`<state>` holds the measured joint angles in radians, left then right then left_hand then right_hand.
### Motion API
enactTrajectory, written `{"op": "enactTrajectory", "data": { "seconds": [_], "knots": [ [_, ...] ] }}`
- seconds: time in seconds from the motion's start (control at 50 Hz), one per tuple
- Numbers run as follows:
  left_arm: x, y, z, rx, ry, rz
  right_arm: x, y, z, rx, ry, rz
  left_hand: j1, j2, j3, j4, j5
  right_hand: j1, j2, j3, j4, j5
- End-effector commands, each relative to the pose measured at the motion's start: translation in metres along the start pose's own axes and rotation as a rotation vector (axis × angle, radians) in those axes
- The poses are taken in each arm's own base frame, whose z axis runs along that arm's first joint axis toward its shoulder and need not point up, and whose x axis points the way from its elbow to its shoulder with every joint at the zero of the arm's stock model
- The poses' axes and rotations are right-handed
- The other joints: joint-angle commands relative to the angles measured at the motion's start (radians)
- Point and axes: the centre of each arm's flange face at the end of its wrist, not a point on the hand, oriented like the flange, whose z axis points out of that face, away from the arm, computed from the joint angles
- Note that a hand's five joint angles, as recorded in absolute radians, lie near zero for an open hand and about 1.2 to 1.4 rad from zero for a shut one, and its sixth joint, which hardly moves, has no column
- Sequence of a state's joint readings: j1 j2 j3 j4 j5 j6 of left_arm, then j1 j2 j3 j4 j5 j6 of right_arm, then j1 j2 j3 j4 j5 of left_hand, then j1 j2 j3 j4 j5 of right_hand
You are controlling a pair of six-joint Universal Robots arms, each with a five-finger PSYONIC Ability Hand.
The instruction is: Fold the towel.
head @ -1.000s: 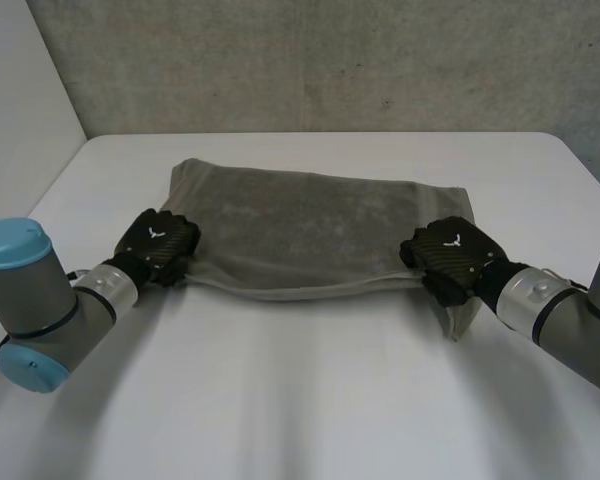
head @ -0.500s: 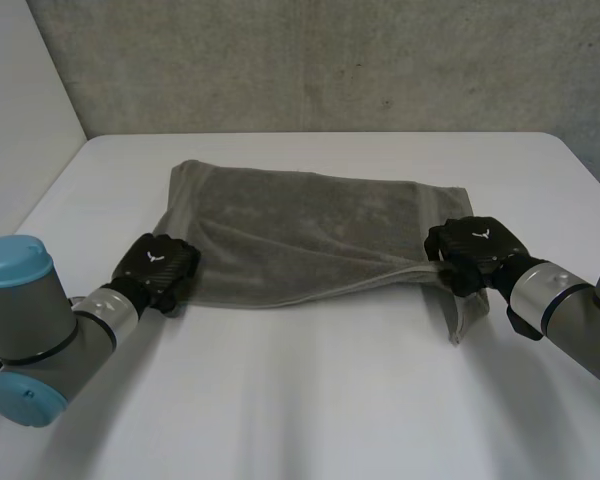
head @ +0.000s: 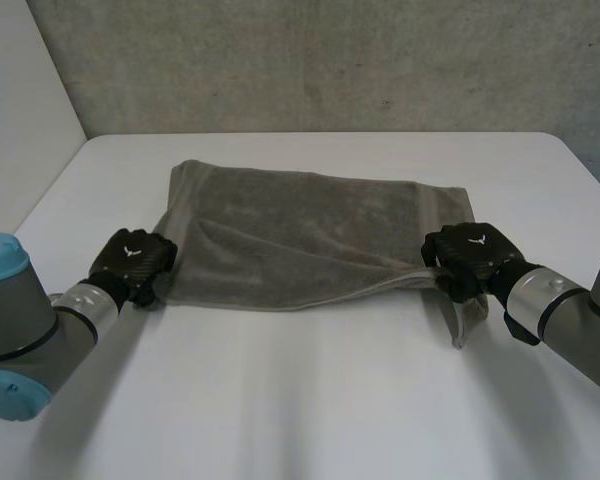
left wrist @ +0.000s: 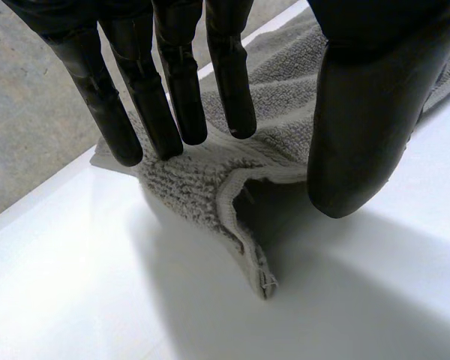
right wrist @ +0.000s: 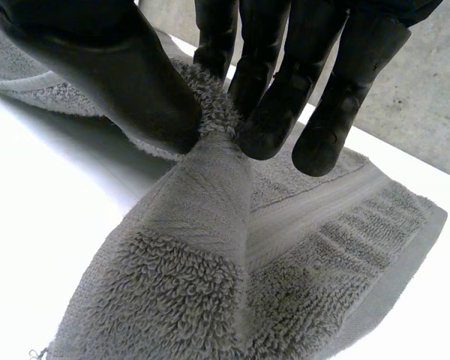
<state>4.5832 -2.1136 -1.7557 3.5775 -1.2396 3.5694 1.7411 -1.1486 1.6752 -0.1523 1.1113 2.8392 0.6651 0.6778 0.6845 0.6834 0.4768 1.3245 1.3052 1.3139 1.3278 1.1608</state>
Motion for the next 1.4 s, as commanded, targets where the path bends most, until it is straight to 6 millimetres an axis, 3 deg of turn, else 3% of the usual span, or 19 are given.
{"op": "enactTrajectory", "data": {
  "seconds": [0.02,0.18,0.28,0.36,0.46,0.5,0.56,0.66,0.88,1.2,1.32,1.4],
  "knots": [
    [-0.001,-0.001,0.003,0.014,-0.005,0.006,0.000,0.000,0.000,0.000,0.001,0.002,0.006,-0.006,-0.013,-0.012,0.020,0.072,0.091,0.082,0.068,0.061],
    [-0.002,0.005,0.012,0.008,-0.004,0.005,0.001,0.001,0.000,-0.003,0.006,0.007,0.112,0.099,0.093,0.094,0.126,0.072,0.091,0.082,0.068,0.061],
    [-0.009,0.002,0.014,0.017,-0.021,0.005,0.002,0.001,0.000,-0.004,0.015,0.007,0.595,0.583,0.576,0.577,0.609,0.072,0.091,0.082,0.068,0.061],
    [-0.017,0.000,0.013,0.021,-0.042,0.004,0.004,0.003,0.000,-0.015,0.040,0.009,0.696,0.683,0.677,0.678,0.710,0.072,0.091,0.082,0.068,0.061],
    [-0.028,-0.005,0.009,0.031,-0.070,0.004,0.007,0.009,0.002,-0.042,0.078,0.011,0.690,0.678,0.671,0.672,0.704,0.020,0.039,0.031,0.017,0.009],
    [-0.030,-0.005,0.007,0.031,-0.074,0.002,0.007,0.014,0.003,-0.064,0.089,0.018,0.685,0.672,0.665,0.666,0.698,-0.228,-0.209,-0.218,-0.232,-0.239],
    [-0.029,-0.004,0.007,0.027,-0.073,0.001,0.006,0.019,0.003,-0.082,0.098,0.024,0.679,0.666,0.659,0.660,0.692,-0.393,-0.374,-0.383,-0.397,-0.404],
    [-0.030,-0.005,0.005,0.025,-0.077,-0.001,0.003,0.024,0.000,-0.118,0.089,0.046,0.679,0.666,0.659,0.660,0.692,-0.464,-0.445,-0.454,-0.468,-0.475],
    [-0.037,-0.016,0.002,0.053,-0.097,-0.003,-0.005,0.041,-0.015,-0.201,0.072,0.081,0.679,0.666,0.659,0.660,0.692,-0.482,-0.463,-0.471,-0.485,-0.493],
    [-0.042,-0.017,0.001,0.053,-0.105,-0.005,-0.007,0.039,-0.037,-0.208,0.113,0.071,0.690,0.678,0.671,0.672,0.704,-0.491,-0.472,-0.480,-0.494,-0.502],
    [-0.041,-0.016,0.001,0.050,-0.104,-0.006,-0.006,0.036,-0.037,-0.174,0.125,0.043,0.690,0.678,0.671,0.672,0.704,-0.479,-0.460,-0.469,-0.482,-0.490],
    [-0.041,-0.016,0.002,0.052,-0.103,-0.004,-0.002,0.037,-0.032,-0.144,0.142,0.010,0.690,0.678,0.671,0.672,0.704,-0.339,-0.320,-0.328,-0.342,-0.350]
  ]
}}
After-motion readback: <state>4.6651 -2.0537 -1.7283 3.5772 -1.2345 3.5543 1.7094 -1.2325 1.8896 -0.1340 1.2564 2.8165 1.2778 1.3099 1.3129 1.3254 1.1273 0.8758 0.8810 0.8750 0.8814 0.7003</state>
